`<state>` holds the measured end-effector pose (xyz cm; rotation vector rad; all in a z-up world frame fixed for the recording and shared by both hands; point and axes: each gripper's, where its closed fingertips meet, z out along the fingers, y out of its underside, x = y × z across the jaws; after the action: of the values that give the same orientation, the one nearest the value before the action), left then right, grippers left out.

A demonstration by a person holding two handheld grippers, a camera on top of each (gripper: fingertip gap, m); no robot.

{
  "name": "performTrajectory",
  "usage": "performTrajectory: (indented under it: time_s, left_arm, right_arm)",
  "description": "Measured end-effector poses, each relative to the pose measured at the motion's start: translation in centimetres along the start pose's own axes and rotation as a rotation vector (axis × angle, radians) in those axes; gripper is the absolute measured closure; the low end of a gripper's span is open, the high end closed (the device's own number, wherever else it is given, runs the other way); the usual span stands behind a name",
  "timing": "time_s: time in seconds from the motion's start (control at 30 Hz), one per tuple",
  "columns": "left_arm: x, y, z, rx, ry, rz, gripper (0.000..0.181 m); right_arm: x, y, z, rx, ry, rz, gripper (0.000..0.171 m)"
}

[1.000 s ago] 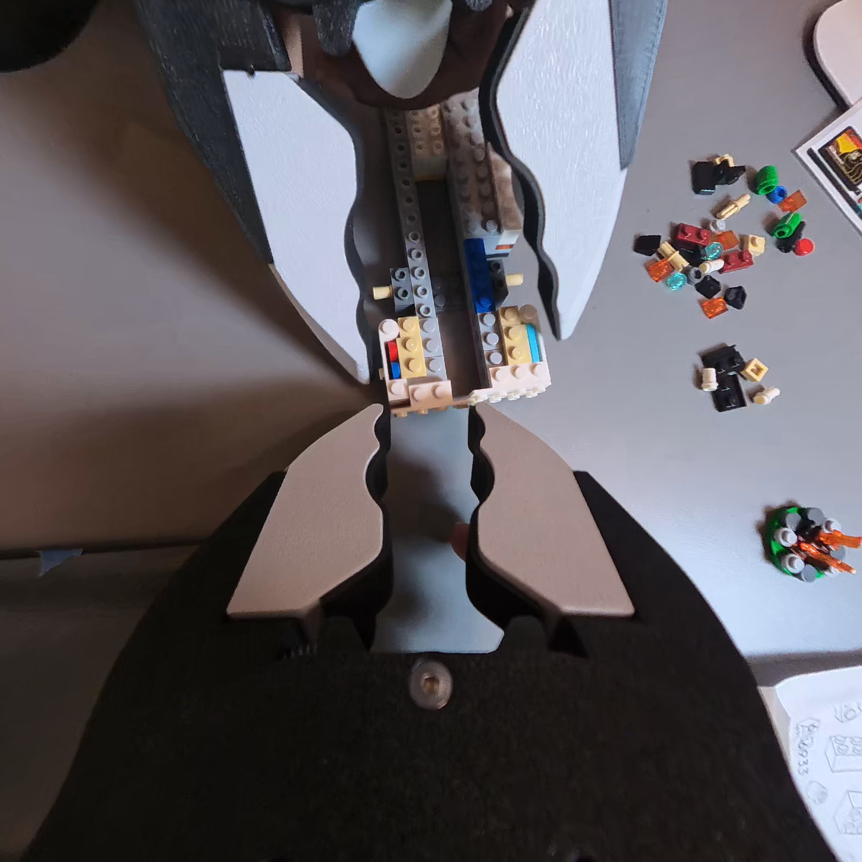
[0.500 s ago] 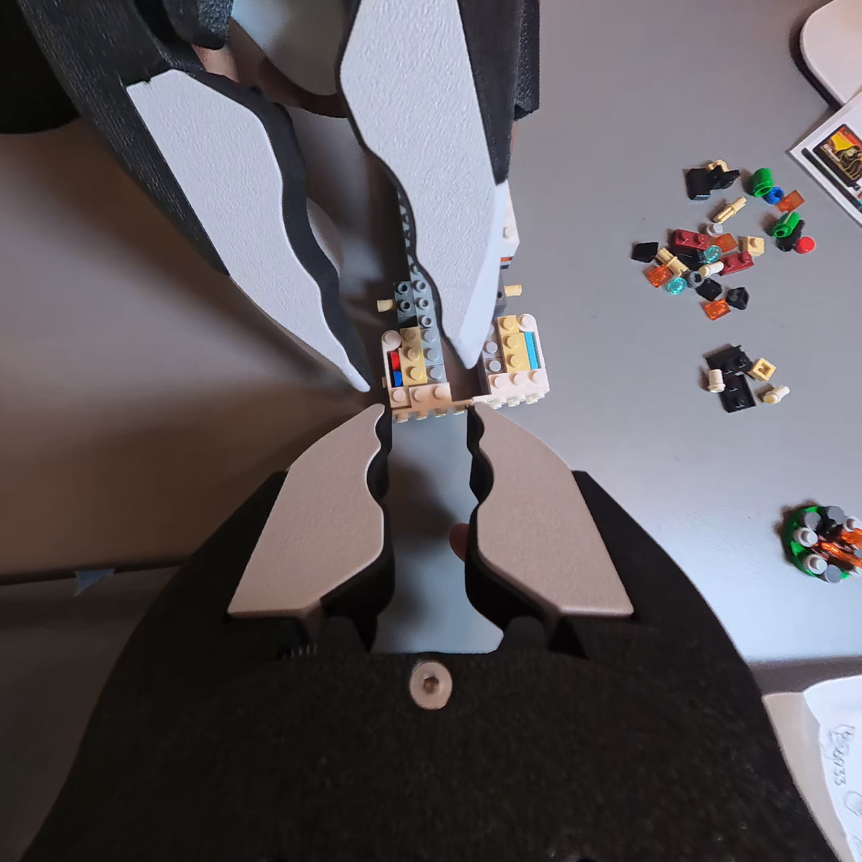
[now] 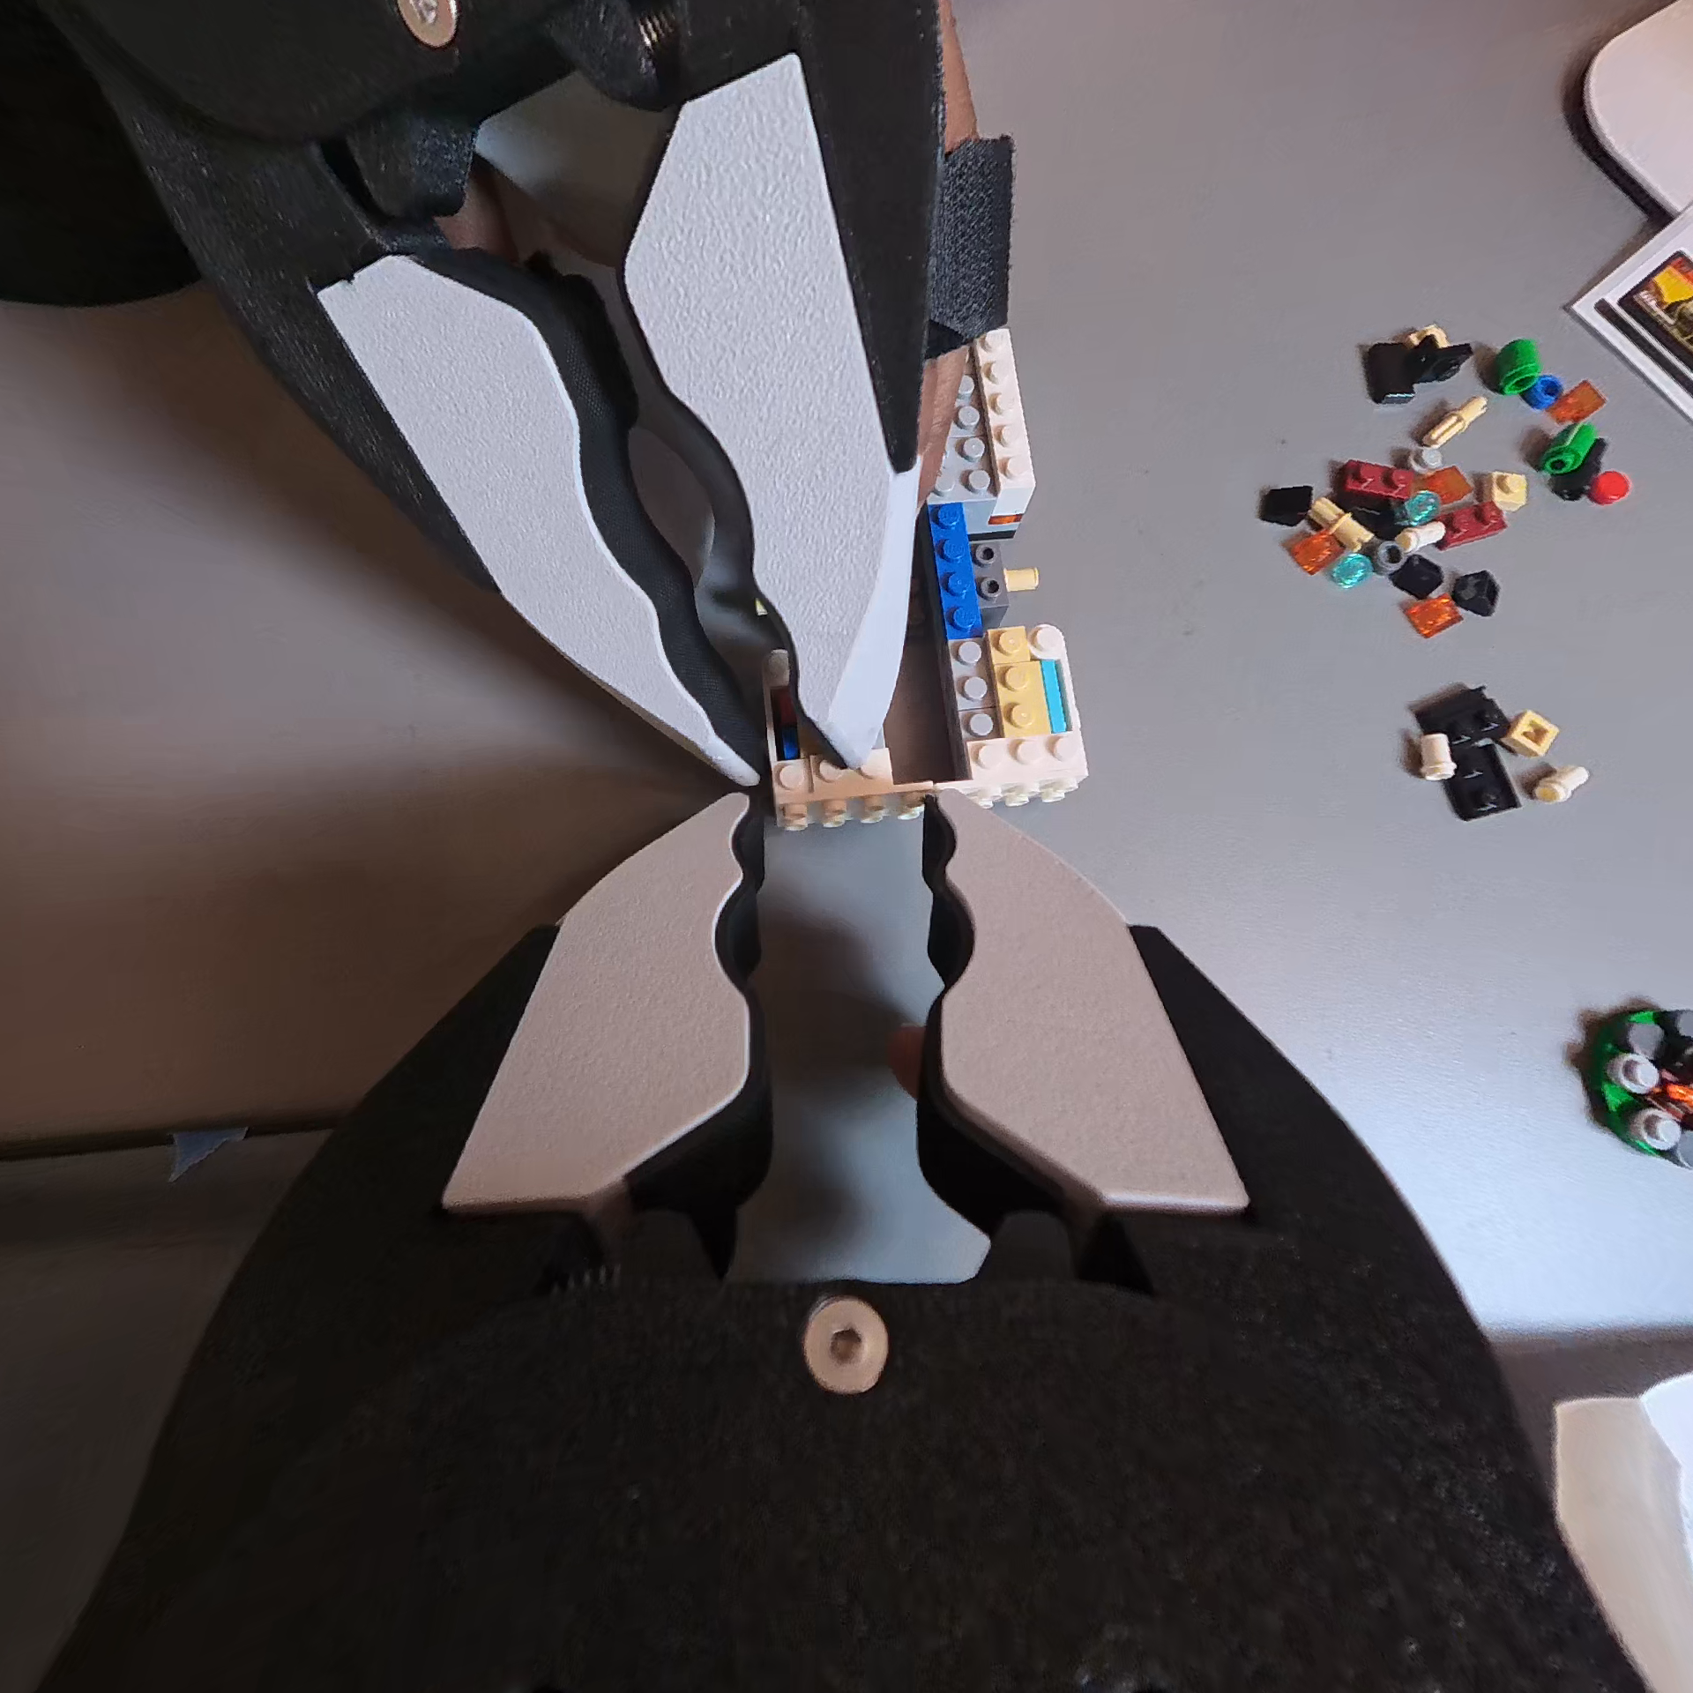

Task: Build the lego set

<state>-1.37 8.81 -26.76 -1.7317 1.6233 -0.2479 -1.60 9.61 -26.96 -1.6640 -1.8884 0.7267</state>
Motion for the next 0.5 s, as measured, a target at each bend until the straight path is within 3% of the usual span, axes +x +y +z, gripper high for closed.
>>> performTrajectory:
  time_s: [0.03,0.23,0.5]
  left_arm:
    - [0.0,0.0,0.0,-0.002,-0.001,0.001,0.165]
    - [0.0,0.0,0.0,-0.015,0.009,-0.003,0.165]
    - [0.0,0.0,0.0,-0.008,0.015,-0.025,0.165]
  right_arm:
    - [0.0,0.0,-0.1,0.002,0.002,-0.011,0.138]
    - [-0.8,-1.1,-0.8,0.062,0.013,-0.137,0.142]
    - [-1.0,-0.5,-0.1,0.002,0.044,-0.183,0.146]
